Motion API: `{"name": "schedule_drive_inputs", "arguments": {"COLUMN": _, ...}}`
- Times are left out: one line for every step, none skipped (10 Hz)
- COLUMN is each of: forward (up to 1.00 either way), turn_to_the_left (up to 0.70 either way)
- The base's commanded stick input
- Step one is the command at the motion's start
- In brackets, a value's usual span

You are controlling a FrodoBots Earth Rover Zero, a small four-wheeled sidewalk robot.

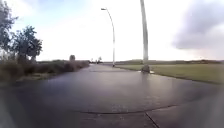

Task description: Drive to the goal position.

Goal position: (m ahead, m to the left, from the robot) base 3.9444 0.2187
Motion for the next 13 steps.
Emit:
{"name": "schedule_drive_inputs", "arguments": {"forward": 0.45, "turn_to_the_left": 0.00}}
{"name": "schedule_drive_inputs", "arguments": {"forward": 0.45, "turn_to_the_left": 0.00}}
{"name": "schedule_drive_inputs", "arguments": {"forward": 0.45, "turn_to_the_left": 0.00}}
{"name": "schedule_drive_inputs", "arguments": {"forward": 0.45, "turn_to_the_left": 0.00}}
{"name": "schedule_drive_inputs", "arguments": {"forward": 0.45, "turn_to_the_left": 0.00}}
{"name": "schedule_drive_inputs", "arguments": {"forward": 0.45, "turn_to_the_left": 0.00}}
{"name": "schedule_drive_inputs", "arguments": {"forward": 0.45, "turn_to_the_left": 0.00}}
{"name": "schedule_drive_inputs", "arguments": {"forward": 0.45, "turn_to_the_left": 0.00}}
{"name": "schedule_drive_inputs", "arguments": {"forward": 0.45, "turn_to_the_left": 0.00}}
{"name": "schedule_drive_inputs", "arguments": {"forward": 0.45, "turn_to_the_left": 0.00}}
{"name": "schedule_drive_inputs", "arguments": {"forward": 0.45, "turn_to_the_left": 0.00}}
{"name": "schedule_drive_inputs", "arguments": {"forward": 0.45, "turn_to_the_left": 0.00}}
{"name": "schedule_drive_inputs", "arguments": {"forward": 0.45, "turn_to_the_left": 0.00}}
